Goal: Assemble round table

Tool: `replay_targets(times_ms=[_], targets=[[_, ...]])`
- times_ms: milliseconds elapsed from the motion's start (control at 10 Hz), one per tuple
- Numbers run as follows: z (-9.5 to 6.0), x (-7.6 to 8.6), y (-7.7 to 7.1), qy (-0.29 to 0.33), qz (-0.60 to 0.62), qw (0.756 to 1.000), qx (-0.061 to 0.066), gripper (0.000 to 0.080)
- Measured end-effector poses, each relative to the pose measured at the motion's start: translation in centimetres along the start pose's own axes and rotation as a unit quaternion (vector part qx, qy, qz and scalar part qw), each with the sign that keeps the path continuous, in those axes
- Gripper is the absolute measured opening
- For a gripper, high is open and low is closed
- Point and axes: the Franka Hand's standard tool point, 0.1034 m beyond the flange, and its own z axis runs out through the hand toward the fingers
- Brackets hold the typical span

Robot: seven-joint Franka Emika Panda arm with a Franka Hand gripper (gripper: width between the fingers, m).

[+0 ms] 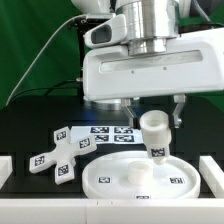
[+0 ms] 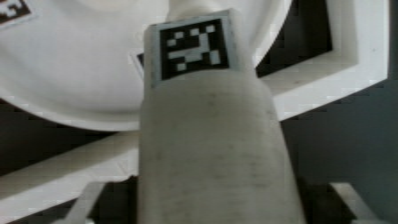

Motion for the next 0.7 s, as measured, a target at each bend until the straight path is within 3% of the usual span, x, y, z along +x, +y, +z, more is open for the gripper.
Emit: replay_targets(times_ms=[200,300,400,700], targets=[[-2.3,-1.8,-0.1,0.079,-0.012,0.997,0.011,0.0409],[-2.3,-2.6,-0.3,0.124,-0.01,0.992,0.015,0.0409],[-1.8,-3.4,-1.5,0.154,-0.009,0.988,0.017,0.0409],[-0.2,-5.0,-1.0,0.125,-0.008,0.992,0.001,0.0409]])
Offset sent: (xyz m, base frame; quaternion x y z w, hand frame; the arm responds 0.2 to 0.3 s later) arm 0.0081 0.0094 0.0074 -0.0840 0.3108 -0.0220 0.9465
